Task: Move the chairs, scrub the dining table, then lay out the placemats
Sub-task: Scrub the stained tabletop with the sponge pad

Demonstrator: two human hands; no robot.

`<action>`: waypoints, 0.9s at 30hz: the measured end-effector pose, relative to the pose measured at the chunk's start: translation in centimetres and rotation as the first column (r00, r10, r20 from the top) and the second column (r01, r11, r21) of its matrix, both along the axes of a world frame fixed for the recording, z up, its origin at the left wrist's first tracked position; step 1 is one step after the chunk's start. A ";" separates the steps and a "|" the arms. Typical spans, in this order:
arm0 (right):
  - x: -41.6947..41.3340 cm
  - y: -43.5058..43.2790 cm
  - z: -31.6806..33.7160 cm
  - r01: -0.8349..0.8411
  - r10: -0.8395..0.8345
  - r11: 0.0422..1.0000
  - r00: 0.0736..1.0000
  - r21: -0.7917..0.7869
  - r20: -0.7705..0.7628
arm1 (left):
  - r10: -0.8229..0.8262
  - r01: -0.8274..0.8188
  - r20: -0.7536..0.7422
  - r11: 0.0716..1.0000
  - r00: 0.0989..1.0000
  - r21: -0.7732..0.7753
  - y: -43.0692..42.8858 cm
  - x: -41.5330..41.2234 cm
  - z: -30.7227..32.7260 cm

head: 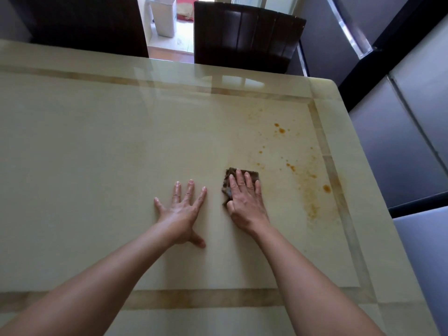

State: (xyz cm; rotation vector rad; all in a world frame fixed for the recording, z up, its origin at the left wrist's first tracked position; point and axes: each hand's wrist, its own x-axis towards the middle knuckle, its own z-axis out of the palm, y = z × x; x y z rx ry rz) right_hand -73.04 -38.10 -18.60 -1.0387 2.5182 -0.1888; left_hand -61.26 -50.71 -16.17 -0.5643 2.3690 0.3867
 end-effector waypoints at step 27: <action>-0.7 -3.9 -1.1 -0.291 0.289 0.957 0.955 -0.021 -0.060 | 0.061 -0.079 -0.147 0.990 0.987 -0.121 -3.4 -4.6 2.5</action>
